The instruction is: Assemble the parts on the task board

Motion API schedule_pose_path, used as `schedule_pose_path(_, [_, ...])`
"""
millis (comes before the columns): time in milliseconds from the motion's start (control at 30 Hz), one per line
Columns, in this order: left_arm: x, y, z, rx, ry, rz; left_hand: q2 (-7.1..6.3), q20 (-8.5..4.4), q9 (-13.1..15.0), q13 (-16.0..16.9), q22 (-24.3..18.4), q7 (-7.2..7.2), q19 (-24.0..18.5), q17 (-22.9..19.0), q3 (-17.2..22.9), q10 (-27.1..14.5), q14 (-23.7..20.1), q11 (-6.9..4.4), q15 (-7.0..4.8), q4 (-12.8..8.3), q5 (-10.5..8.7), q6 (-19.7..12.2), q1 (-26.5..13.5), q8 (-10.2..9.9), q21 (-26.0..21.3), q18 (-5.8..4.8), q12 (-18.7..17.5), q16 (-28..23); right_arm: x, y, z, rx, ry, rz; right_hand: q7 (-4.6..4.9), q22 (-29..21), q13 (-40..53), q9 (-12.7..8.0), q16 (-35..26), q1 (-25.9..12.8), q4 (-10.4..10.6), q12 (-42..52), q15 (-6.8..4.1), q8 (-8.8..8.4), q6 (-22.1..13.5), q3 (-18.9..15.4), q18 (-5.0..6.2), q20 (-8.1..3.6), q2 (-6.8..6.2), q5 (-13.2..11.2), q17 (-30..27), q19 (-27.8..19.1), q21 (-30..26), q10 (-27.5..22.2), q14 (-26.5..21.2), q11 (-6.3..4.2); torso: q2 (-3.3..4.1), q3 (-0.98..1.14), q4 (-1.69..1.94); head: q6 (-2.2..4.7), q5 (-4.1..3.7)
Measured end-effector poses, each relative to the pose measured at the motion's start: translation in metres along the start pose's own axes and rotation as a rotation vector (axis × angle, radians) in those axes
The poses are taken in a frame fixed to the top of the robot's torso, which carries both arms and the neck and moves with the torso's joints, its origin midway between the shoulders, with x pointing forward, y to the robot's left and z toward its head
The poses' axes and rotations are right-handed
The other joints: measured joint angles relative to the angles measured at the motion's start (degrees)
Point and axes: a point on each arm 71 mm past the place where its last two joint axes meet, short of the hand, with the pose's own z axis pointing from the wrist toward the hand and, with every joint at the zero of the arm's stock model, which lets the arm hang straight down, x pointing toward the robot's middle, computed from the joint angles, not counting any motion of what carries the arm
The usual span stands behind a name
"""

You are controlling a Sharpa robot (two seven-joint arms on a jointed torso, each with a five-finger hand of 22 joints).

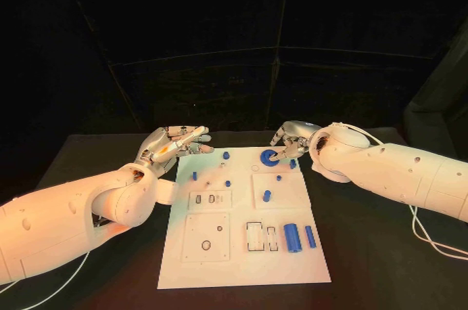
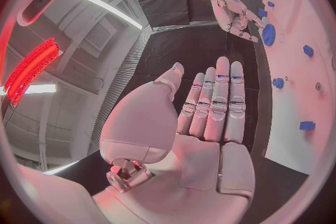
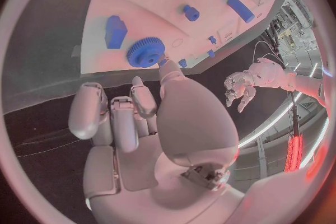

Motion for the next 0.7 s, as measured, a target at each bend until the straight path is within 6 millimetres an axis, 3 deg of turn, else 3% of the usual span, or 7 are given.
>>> schedule_pose_path(367, [0.0001,0.0007,0.0009,-0.002,0.001,0.000,0.00,0.00,0.0,0.0,0.0,0.00,0.0,0.0,0.0,0.0,0.0,0.00,0.00,0.0,0.00,0.0,0.0,0.0,0.0,-0.01,0.0,0.0,0.0074,0.0025,0.0032,0.001,0.048,-0.019,-0.31,1.2,4.3,0.1,0.6,1.2,0.0,3.6,0.00,0.66,0.7,0.0,0.01,0.21,0.61,0.8,0.0,0.2,0.7,2.0,0.0,-0.20,-0.01,0.02,-0.07,-0.13,0.17])
schedule_pose_path(700, [0.0003,0.0012,0.0014,-0.004,0.002,-0.001,0.00,0.00,0.0,0.0,0.0,0.00,0.0,0.0,0.0,0.0,0.0,0.00,0.00,0.0,0.00,0.0,0.0,0.0,-0.3,0.00,0.0,0.0,0.0073,0.0035,0.0053,0.000,0.058,-0.036,-0.61,1.9,6.2,0.2,0.6,3.0,-0.6,5.0,0.00,1.65,2.1,0.6,0.01,-0.01,2.43,0.8,0.0,0.4,1.1,2.6,0.0,-0.31,-0.01,0.04,-0.11,-0.26,0.20])
